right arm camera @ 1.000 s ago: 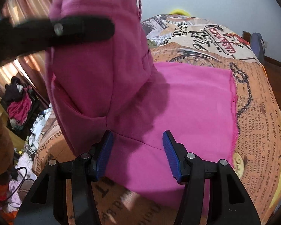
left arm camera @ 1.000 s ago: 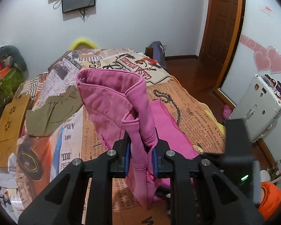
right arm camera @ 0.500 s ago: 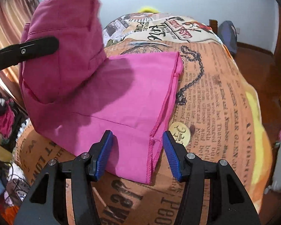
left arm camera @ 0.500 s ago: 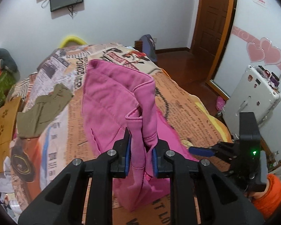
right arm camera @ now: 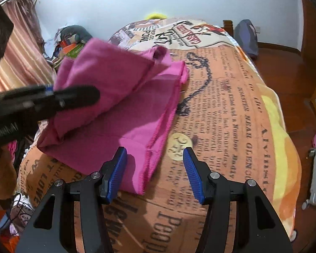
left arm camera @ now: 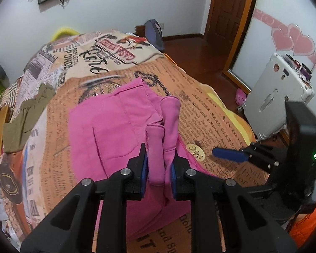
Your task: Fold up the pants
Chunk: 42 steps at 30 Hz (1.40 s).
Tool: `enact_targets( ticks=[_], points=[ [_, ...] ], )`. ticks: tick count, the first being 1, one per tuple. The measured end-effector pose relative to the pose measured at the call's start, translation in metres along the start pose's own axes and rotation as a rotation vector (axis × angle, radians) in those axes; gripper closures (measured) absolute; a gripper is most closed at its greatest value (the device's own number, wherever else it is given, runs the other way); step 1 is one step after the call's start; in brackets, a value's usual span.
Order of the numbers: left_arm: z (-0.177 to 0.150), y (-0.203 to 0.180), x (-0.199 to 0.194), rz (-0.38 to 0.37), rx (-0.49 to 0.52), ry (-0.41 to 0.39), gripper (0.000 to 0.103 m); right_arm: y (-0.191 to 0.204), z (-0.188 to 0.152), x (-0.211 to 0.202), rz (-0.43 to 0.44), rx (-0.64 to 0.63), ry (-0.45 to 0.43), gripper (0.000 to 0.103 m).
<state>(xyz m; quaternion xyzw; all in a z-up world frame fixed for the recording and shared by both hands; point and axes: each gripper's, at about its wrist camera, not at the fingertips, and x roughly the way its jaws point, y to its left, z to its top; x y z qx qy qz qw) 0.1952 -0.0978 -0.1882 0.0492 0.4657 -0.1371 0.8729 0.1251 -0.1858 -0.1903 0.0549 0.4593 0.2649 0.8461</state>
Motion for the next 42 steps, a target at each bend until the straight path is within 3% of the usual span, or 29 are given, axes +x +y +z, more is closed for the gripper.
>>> enact_targets(
  ticks=[5,7,9,11,17,23,26,33,37,42],
  points=[
    [-0.004,-0.010,0.005,0.017,0.034,0.023,0.083,-0.009,0.001,-0.011,-0.033,0.012,-0.029,0.052],
    [-0.004,-0.011,0.004,0.001,0.033,0.032,0.072,-0.014,0.001,-0.019,-0.056,0.023,-0.049,0.052],
    [-0.004,-0.011,-0.002,-0.059,0.009,0.027,0.051,-0.019,0.003,-0.028,-0.061,0.045,-0.073,0.052],
    [-0.004,-0.012,-0.012,-0.072,0.002,-0.003,0.046,-0.023,0.005,-0.035,-0.064,0.057,-0.091,0.052],
    [-0.003,0.009,-0.034,0.035,0.009,-0.067,0.046,-0.020,0.020,-0.049,-0.049,0.046,-0.134,0.050],
    [-0.019,0.067,-0.019,0.146,-0.066,0.020,0.046,0.009,0.031,-0.033,-0.008,-0.020,-0.120,0.049],
    [-0.034,0.078,-0.007,0.137,-0.088,0.060,0.044,0.021,0.031,-0.018,0.010,-0.046,-0.097,0.049],
    [-0.044,0.079,-0.002,0.147,-0.077,0.037,0.039,0.019,0.009,0.011,-0.005,-0.044,0.008,0.049],
    [-0.036,0.083,-0.007,0.120,-0.061,0.035,0.039,0.015,-0.002,0.010,0.003,-0.034,0.021,0.049],
    [-0.010,0.097,-0.004,0.151,-0.061,0.016,0.039,0.015,-0.001,0.010,0.007,-0.048,0.025,0.049]
  ],
)
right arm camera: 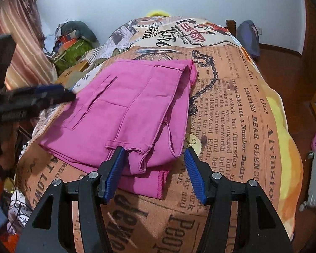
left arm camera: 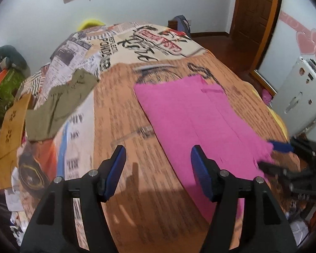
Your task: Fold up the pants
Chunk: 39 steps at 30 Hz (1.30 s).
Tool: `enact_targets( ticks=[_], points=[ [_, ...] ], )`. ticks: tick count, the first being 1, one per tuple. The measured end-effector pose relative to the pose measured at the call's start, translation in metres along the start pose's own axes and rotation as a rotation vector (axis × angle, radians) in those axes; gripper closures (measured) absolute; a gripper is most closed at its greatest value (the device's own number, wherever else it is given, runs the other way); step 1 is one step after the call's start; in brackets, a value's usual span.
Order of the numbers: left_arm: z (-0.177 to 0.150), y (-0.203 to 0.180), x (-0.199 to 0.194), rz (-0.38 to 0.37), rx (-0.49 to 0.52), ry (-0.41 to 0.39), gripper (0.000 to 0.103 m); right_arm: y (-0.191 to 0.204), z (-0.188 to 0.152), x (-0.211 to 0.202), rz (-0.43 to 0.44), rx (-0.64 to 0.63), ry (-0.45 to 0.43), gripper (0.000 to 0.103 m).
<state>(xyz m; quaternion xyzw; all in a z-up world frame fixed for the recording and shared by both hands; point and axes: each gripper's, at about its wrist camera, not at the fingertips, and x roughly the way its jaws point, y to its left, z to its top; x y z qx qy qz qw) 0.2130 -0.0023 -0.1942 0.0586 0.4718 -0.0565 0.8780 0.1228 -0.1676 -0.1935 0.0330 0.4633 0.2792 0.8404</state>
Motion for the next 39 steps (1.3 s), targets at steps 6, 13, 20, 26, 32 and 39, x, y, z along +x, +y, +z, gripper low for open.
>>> enact_targets(
  ticks=[6,13,20,26,32,39],
  points=[
    [0.042,0.010,0.036,0.024,0.028,0.023,0.039,-0.001,0.000,0.000,0.018,0.003,0.000,0.049],
    [0.072,0.031,0.099,-0.088,-0.059,0.144,0.039,-0.005,-0.002,0.000,0.036,0.014,0.001,0.048],
    [0.073,0.037,0.125,-0.163,-0.079,0.167,0.044,-0.008,-0.001,0.001,0.046,0.030,-0.001,0.045],
    [0.074,0.038,0.122,-0.125,-0.058,0.153,0.082,-0.008,0.004,0.003,0.020,0.008,0.007,0.042],
    [0.056,0.053,0.102,-0.087,-0.105,0.133,0.087,-0.014,0.008,0.001,-0.030,0.036,-0.005,0.042],
    [0.004,0.084,0.045,0.030,-0.199,0.092,0.093,-0.011,0.018,-0.006,-0.061,0.017,-0.023,0.042]
  ],
)
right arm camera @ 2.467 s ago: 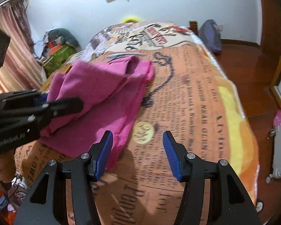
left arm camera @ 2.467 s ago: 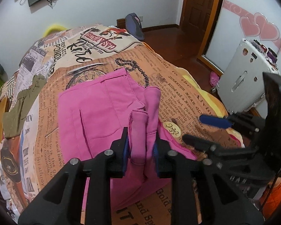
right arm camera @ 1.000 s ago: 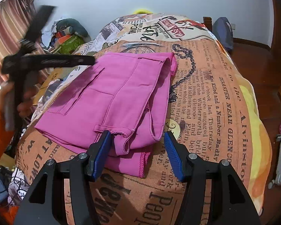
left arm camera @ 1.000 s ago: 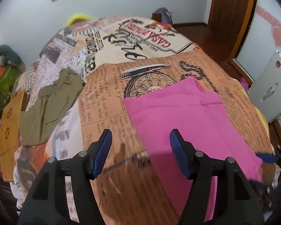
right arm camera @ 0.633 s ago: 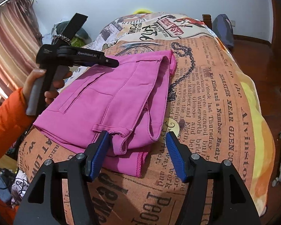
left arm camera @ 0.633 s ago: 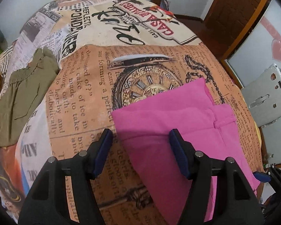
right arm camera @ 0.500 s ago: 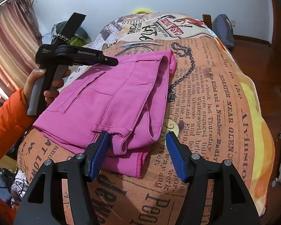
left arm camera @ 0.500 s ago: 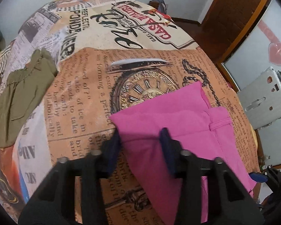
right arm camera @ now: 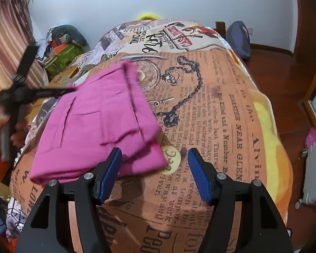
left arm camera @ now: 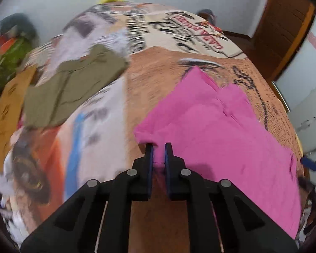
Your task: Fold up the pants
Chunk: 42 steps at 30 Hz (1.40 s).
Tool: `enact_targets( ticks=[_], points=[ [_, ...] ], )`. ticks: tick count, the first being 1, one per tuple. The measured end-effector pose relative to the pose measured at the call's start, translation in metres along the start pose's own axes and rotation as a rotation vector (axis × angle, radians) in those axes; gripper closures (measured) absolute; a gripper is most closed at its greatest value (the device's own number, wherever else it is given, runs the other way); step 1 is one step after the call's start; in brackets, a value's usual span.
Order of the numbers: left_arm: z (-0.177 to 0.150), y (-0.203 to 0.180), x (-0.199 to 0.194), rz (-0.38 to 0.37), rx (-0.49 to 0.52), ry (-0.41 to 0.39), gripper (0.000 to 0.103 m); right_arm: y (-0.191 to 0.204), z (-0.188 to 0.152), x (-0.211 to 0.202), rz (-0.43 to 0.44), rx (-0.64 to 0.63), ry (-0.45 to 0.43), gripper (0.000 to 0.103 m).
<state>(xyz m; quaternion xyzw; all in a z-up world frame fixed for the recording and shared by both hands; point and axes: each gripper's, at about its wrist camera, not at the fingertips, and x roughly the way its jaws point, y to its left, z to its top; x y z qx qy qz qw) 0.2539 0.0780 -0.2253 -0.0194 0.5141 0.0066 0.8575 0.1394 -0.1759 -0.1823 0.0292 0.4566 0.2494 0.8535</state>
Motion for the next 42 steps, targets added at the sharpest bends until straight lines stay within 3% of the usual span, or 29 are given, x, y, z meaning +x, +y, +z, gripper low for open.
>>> enact_targets(
  ticks=[5,10,16,21,24,33,37,42],
  points=[
    [-0.048,0.035,-0.036,0.005,-0.139,-0.021,0.093,0.015,0.006,0.001,0.011,-0.039,-0.010,0.042],
    [-0.083,0.047,-0.056,-0.007,-0.180,-0.020,0.093,0.031,0.013,0.005,0.020,-0.083,-0.014,0.042],
    [-0.104,0.053,-0.075,0.048,-0.157,-0.052,0.074,0.044,0.027,0.004,0.013,-0.100,-0.047,0.042],
    [-0.096,0.067,-0.095,0.048,-0.174,-0.109,0.074,0.057,0.044,-0.007,0.052,-0.110,-0.120,0.042],
    [-0.083,0.065,-0.099,0.007,-0.166,-0.135,0.073,0.071,0.051,-0.001,0.073,-0.141,-0.118,0.042],
    [-0.051,-0.005,-0.067,-0.061,0.037,-0.115,0.073,0.123,0.051,0.069,0.232,-0.263,0.058,0.042],
    [-0.050,-0.002,-0.038,-0.058,0.040,-0.067,0.069,0.124,0.044,0.075,0.217,-0.316,0.104,0.042],
    [-0.065,0.004,-0.041,-0.063,0.091,-0.094,0.060,0.114,0.030,0.062,0.194,-0.387,0.107,0.044]
  ],
)
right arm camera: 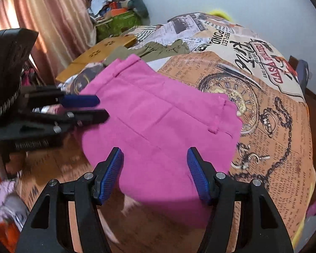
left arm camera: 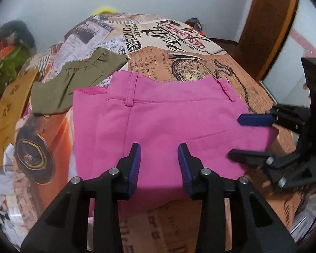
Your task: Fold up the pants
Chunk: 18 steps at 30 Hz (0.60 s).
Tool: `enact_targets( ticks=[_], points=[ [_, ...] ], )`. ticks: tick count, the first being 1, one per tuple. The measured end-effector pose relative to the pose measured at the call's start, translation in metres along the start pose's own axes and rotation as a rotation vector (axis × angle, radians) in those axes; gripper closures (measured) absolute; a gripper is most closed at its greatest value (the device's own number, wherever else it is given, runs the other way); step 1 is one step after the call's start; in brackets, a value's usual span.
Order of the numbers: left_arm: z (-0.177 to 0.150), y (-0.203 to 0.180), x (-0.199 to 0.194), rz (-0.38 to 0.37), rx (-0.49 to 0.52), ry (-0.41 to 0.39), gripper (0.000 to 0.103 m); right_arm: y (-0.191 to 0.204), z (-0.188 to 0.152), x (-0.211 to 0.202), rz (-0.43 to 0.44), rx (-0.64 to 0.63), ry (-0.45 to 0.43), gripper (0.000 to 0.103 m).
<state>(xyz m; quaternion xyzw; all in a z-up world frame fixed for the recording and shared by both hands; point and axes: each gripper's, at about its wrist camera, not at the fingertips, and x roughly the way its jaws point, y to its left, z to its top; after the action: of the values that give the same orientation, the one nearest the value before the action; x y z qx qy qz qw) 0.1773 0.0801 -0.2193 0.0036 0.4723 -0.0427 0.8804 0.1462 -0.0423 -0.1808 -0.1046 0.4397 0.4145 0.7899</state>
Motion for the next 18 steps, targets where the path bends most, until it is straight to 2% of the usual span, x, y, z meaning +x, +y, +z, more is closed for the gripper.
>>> enact_targets(
  ticks=[4,6,7,11,15,18],
  points=[
    [-0.015,0.001,-0.013,0.009,0.037,-0.030,0.055,-0.009,-0.010,-0.014,-0.017,0.035,0.005,0.044],
    [-0.019,0.007,-0.018,0.004,0.021,-0.037,0.046,-0.015,-0.013,-0.018,-0.013,0.061,0.007,0.044],
    [-0.021,0.011,-0.020,-0.010,-0.001,-0.035,0.044,-0.017,-0.017,-0.021,-0.009,0.077,0.011,0.044],
    [-0.027,0.024,-0.025,-0.064,-0.069,-0.022,0.040,-0.019,-0.029,-0.025,-0.026,0.089,0.024,0.044],
    [-0.033,0.024,-0.027,-0.064,-0.066,-0.023,0.039,-0.034,-0.035,-0.027,-0.013,0.175,0.022,0.044],
    [-0.031,0.025,-0.033,-0.056,-0.064,-0.018,0.040,-0.035,-0.033,-0.031,-0.033,0.188,0.010,0.042]
  ],
)
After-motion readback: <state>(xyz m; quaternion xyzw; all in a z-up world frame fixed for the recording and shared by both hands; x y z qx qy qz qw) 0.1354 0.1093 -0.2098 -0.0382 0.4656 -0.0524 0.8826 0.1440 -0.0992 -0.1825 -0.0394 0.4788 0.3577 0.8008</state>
